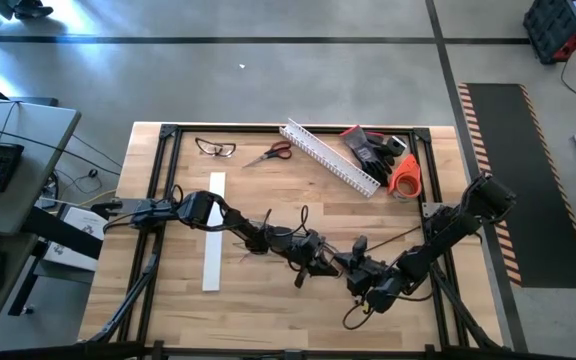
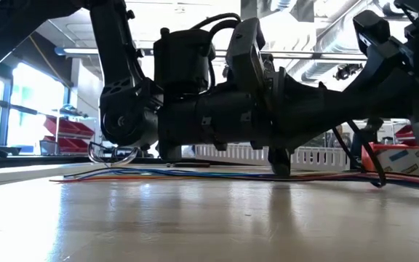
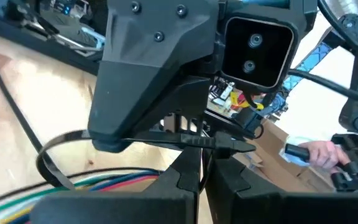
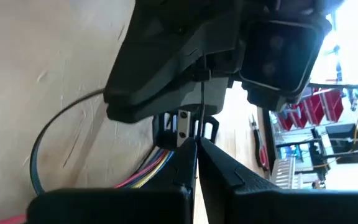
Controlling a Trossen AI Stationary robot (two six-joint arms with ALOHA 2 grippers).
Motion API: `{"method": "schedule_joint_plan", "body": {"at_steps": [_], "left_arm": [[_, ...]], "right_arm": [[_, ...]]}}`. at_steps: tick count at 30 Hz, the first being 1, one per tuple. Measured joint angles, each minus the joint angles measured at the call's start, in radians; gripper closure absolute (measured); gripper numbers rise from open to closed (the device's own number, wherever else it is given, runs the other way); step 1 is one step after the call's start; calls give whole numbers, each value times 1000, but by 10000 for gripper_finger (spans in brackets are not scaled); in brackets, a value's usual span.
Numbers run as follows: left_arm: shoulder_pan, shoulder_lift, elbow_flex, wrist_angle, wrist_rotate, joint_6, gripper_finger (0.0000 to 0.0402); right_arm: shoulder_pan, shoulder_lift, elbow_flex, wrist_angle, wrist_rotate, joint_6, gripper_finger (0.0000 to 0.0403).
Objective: Ziptie cables
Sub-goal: Wrap the bottom black zip tie on the cable wires
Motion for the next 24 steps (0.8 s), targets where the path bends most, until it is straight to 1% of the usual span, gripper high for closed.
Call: {"method": "schedule_joint_plan", "body": {"at_steps": [4,7,13,19,21,24], "left_arm": [[16,0,0,1,57,-96,402],[35,0,2,4,93,-143,402],[54,0,4,-2,147,-161,402],[54,-1,31,-64,170,-141,401],[54,-1,34,-65,169,-137,401],[56,-1,34,-61,163,-135,402]], "right_arm": [[0,0,0,44,18,-84,403],[-1,0,0,107,8,-171,403],[-14,0,-1,146,-28,-276,403],[-19,0,-2,253,-53,-408,403],[-19,0,-2,247,-52,-417,403],[-20,0,-2,215,-47,-333,403]]}}
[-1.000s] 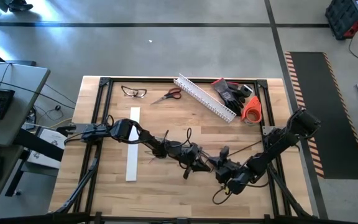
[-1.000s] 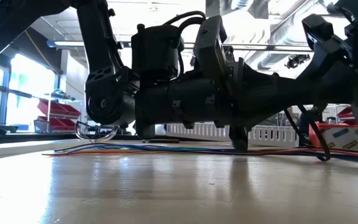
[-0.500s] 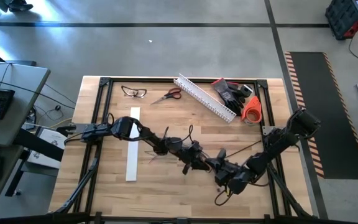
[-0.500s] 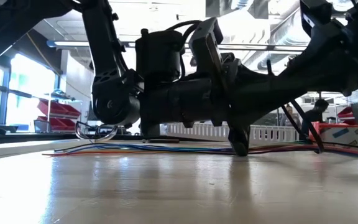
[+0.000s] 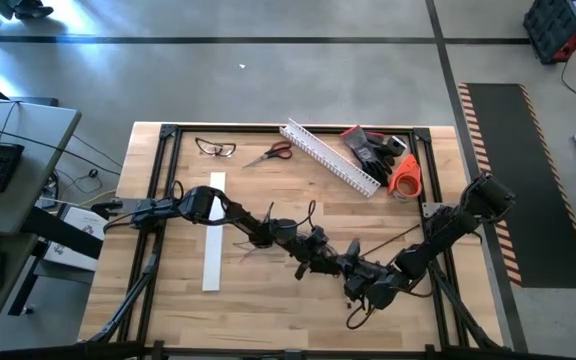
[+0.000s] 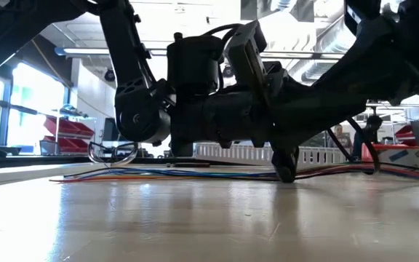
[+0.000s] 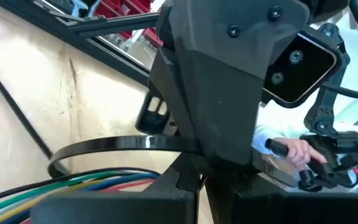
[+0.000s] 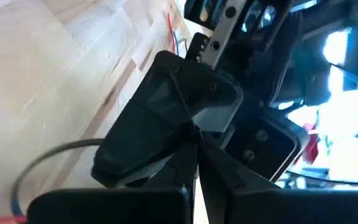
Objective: Ziptie cables
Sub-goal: Wrap the bottom black zip tie on the cable wires
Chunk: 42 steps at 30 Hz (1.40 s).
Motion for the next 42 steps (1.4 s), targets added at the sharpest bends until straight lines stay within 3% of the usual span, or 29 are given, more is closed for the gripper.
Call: {"method": "schedule_joint_plan", "body": {"at_steps": [7,12,17,22,25,29,35,39,42], "left_arm": [[-12,0,0,-21,-7,55,402],[-30,0,0,-42,-9,92,402],[-37,0,0,-51,-5,107,402],[-38,0,0,-67,-4,149,402],[-38,-1,0,-93,0,186,402],[-44,-1,0,-106,-1,221,402],[-52,-1,0,-115,-1,249,402],[-56,-1,0,-115,-2,247,402],[-57,-13,0,-147,-3,243,402]], "right_arm": [[20,-8,1,-57,-10,234,382],[51,-80,2,-238,-69,539,295],[82,-171,2,-453,-193,993,206],[78,-118,2,-401,-374,1318,155],[66,-49,5,-327,-418,1450,152],[53,47,74,-385,-434,1618,162],[48,197,269,-702,-407,1764,190],[48,253,385,-918,-396,1758,228],[45,259,404,-978,-391,1680,285]]}}
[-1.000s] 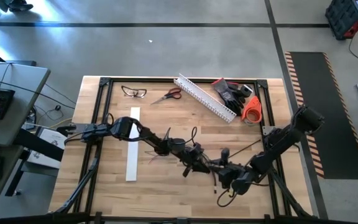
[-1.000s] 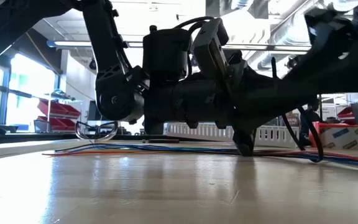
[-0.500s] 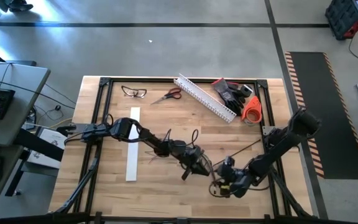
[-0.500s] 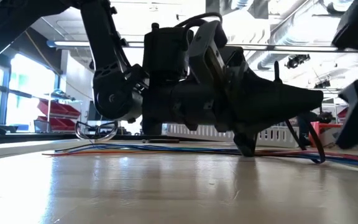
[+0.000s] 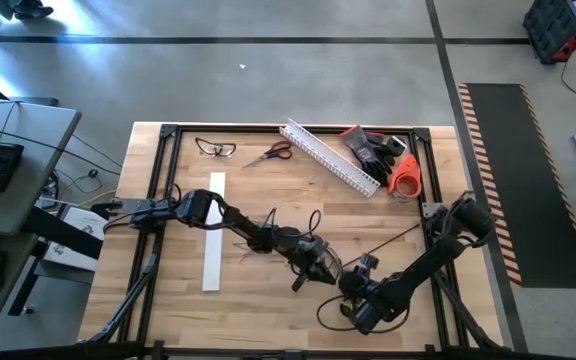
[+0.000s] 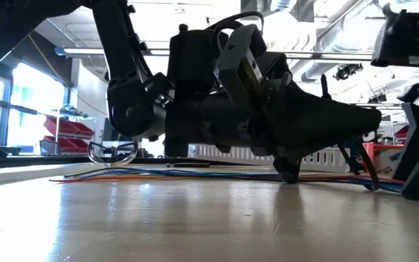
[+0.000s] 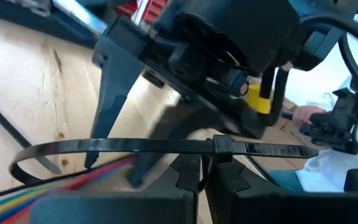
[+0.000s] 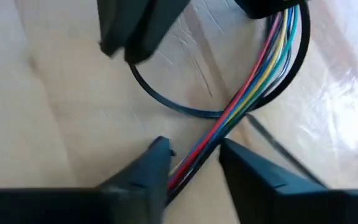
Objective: Ziptie cables
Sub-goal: Wrap the bottom black zip tie on the cable wires
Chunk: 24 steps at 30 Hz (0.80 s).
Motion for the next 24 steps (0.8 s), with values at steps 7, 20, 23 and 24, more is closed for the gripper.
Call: {"method": "schedule_joint_plan", "body": {"at_steps": [7,20,23,24], "left_arm": [[-1,-118,2,-349,-36,116,402],[23,-155,16,-494,-207,210,402],[35,-155,16,-495,-251,229,402],[37,-155,16,-492,-259,236,402]], "right_arm": [[14,5,-58,-24,184,-411,391],[-102,-26,-297,64,693,-837,399],[-117,-90,-374,126,646,-840,388],[-120,-122,-403,167,616,-836,381]]}}
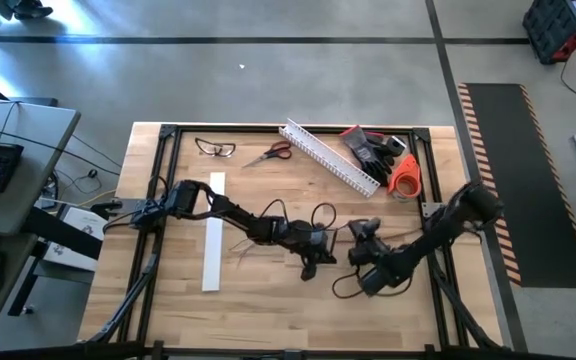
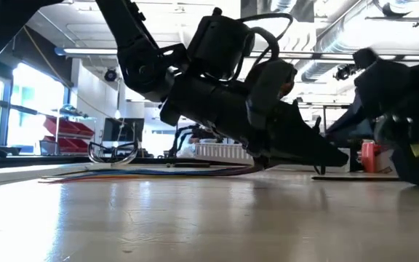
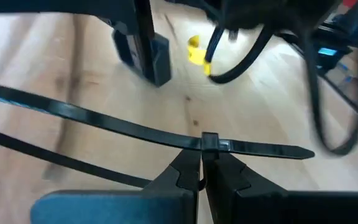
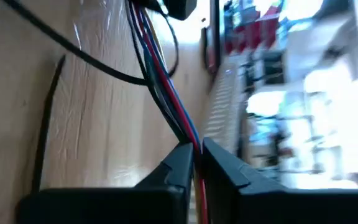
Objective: Ziptie cables
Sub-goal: Wrap the bottom black zip tie on the cable wires
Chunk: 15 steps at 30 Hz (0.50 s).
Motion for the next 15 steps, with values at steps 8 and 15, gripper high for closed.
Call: {"method": "schedule_joint_plan", "body": {"at_steps": [8,15], "left_arm": [[5,0,0,10,-39,18,402],[-5,8,2,33,-126,24,402]], "right_arm": [[-17,-231,-125,259,-334,-136,268],[-42,-389,-95,126,-536,-27,164]]}}
